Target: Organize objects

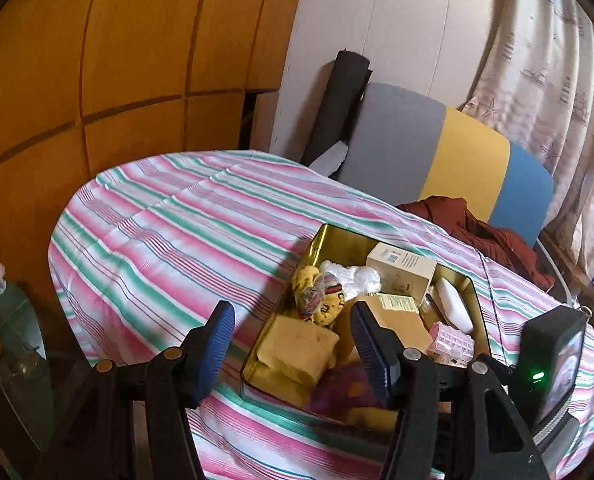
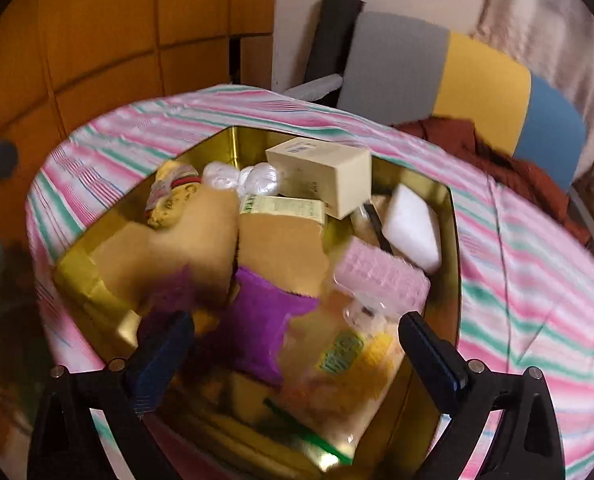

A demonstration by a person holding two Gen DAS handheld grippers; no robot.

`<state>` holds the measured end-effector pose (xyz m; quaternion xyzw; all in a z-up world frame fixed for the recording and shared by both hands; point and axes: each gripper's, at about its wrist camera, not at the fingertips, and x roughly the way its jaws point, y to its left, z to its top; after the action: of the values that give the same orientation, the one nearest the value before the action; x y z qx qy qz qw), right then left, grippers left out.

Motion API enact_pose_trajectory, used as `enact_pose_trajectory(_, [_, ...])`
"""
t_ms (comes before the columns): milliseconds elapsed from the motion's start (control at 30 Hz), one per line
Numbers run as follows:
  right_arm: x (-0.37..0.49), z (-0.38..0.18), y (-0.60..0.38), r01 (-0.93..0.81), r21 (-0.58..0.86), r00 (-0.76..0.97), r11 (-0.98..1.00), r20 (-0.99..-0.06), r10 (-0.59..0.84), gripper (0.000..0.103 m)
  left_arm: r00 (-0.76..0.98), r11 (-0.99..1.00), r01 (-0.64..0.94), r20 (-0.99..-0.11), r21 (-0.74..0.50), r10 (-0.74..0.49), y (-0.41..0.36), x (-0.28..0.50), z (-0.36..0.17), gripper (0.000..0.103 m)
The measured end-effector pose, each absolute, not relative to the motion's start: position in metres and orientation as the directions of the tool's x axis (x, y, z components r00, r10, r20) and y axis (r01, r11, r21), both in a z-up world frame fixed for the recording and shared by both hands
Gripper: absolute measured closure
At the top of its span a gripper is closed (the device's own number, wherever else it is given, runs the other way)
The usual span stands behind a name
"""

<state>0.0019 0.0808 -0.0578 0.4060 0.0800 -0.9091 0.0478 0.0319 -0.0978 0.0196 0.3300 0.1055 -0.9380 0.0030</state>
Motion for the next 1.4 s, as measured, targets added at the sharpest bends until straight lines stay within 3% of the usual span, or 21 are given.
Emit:
enact_pose_trajectory(267, [0.023,-0.031,0.128,0.042,0.027,-0.671,-0.999,-0.740,-0.048,0.000,-0.751,-0.988,0.044,-0.657,-0.148,0.065,-0.072,0.032,0.015,0.042])
enact_pose_trajectory(533, [0.031,-0.024,0.134,-0.047,-0.054,-0.627,-0.997,-0.776,0.072,0.000,-0.720,-0.997,-0.012,-0.691,-0.073,0.060,-0.042,0.038,0.011,0.042])
enact_pose_trajectory(1400, [0.038,-0.008,0.133,-0.111,0.001,-0.608,-0.994,-0.791,0.067,0.000,-0.694,-0.999,0.037,-0.720,-0.003,-0.024,-0.037,0.040,0.010,0.042])
